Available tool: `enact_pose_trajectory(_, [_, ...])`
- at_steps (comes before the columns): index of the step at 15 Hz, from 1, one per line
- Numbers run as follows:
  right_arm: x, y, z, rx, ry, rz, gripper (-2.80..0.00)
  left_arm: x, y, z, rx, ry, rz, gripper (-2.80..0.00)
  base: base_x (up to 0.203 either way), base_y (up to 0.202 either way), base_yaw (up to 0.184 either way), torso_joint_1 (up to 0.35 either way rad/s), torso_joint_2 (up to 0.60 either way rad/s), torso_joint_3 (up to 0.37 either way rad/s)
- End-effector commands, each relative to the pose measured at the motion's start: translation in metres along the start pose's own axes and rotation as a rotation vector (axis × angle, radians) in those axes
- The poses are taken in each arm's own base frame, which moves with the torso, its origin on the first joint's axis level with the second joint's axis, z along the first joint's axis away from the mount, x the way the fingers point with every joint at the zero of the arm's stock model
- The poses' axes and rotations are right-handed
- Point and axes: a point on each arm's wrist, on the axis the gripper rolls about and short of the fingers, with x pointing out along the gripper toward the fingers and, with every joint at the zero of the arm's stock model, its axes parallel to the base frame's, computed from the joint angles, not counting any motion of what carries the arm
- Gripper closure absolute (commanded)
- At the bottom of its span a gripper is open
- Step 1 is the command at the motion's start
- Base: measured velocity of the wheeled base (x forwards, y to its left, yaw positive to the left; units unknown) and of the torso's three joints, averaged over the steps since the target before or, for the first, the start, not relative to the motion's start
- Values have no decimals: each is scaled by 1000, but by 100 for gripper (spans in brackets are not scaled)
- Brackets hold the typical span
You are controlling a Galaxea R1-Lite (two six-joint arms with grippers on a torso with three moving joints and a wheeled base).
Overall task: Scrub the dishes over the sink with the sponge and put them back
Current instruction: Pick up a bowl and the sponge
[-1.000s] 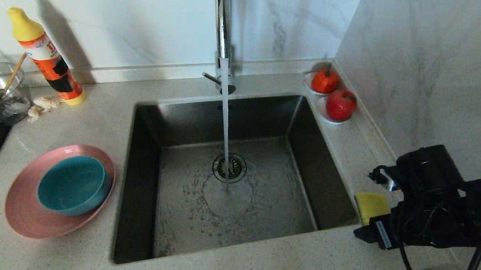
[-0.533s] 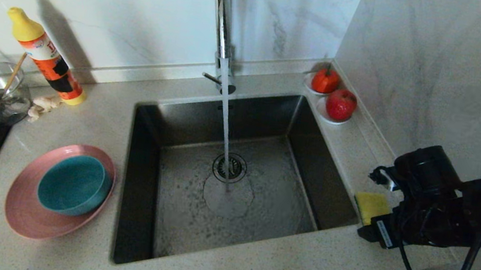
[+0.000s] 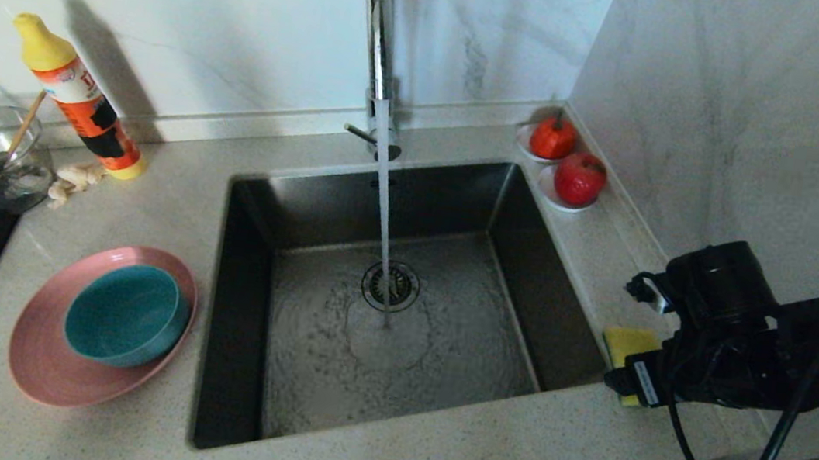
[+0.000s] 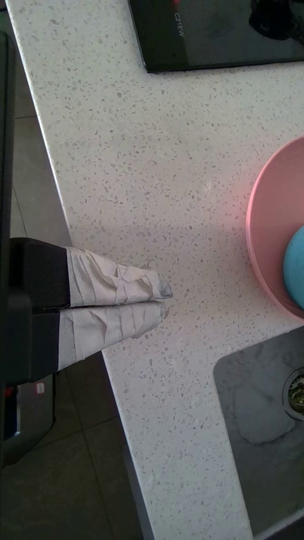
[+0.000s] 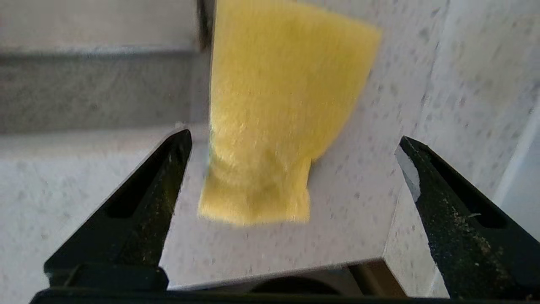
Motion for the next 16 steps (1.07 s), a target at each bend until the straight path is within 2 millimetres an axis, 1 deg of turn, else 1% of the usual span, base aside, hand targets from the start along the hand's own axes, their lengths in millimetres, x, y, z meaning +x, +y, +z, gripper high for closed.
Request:
enact_pose_trajectory(1, [4,2,-1,-5,9,-3,-280,0,0,0,0,1,0,0,0,0,0,0,0,0])
enact_pose_trajectory(3, [5,2,0,-6,12,-5,-280,0,0,0,0,1,0,0,0,0,0,0,0,0])
enact_pose_trajectory(8, [-2,0,4,14,-7,2,-280,0,0,0,0,1,0,0,0,0,0,0,0,0])
enact_pose_trajectory(10, [-8,-2,7,44,15,14,-280,0,0,0,0,1,0,0,0,0,0,0,0,0])
enact_pose_trajectory(12, [-19,-5,11,86,35,72,-280,0,0,0,0,1,0,0,0,0,0,0,0,0])
enact_pose_trajectory(16, [-18,-4,11,116,49,105,-280,0,0,0,0,1,0,0,0,0,0,0,0,0])
